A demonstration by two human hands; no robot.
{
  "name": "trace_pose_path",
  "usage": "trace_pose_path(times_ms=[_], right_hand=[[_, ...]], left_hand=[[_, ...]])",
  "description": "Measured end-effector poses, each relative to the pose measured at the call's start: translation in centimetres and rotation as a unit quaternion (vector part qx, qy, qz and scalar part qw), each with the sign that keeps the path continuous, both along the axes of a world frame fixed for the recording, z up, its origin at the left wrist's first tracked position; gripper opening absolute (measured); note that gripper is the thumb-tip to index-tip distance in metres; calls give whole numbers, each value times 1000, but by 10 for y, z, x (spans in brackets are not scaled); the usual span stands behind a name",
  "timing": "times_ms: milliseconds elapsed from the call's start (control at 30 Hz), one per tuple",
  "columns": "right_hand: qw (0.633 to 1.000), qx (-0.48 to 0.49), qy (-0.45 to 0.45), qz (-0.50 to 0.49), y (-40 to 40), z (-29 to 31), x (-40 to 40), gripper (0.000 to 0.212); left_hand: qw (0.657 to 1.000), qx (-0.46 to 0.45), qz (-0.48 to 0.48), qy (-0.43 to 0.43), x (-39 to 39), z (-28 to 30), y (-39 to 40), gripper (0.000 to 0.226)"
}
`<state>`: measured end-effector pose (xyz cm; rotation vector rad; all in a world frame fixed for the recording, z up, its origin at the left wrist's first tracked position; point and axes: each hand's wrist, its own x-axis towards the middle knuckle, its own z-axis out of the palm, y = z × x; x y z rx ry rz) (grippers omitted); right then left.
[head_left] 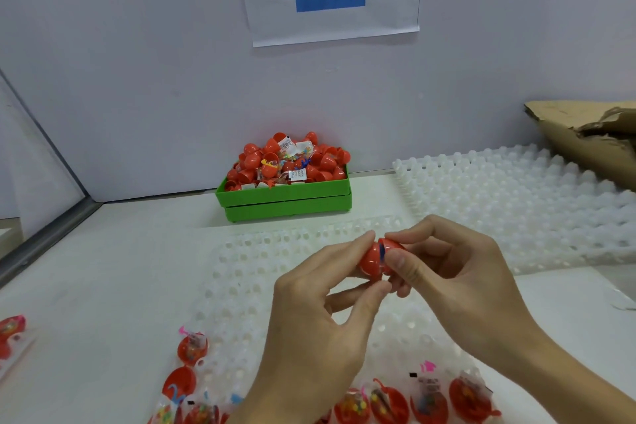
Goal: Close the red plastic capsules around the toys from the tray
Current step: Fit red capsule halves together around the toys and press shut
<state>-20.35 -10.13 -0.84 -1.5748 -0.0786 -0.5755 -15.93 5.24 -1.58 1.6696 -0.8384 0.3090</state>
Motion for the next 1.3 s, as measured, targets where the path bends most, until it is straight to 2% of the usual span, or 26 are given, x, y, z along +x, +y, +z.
trace_pose_path(times_ms=[133, 300, 433, 633, 733, 867, 1067, 1300], right_hand=[[1000, 5, 8, 18, 3, -2, 0, 22], [999, 11, 3, 50, -1, 1, -1, 19], [998, -11, 9, 59, -1, 0, -2, 20], [998, -39, 5, 41, -1, -1, -3, 13], [998, -44, -1, 40, 0, 0, -3, 12], [998, -57, -8, 36, 0, 2, -4, 16], [996, -78, -27, 37, -1, 2, -4, 19], [997, -71, -24, 35, -4, 3, -3, 16]], left_hand=[[1000, 4, 22, 9, 4, 2, 1, 48], [995, -49, 10, 89, 6, 6, 2, 31], [992, -44, -23, 115, 7, 7, 3, 36], [994, -48, -37, 93, 7, 9, 3, 36], [995, -37, -28, 90, 7, 7, 3, 47], [993, -41, -27, 106, 8, 9, 3, 51], [990, -38, -34, 134, 6, 12, 4, 47], [990, -36, -66, 121, 3, 14, 7, 38]])
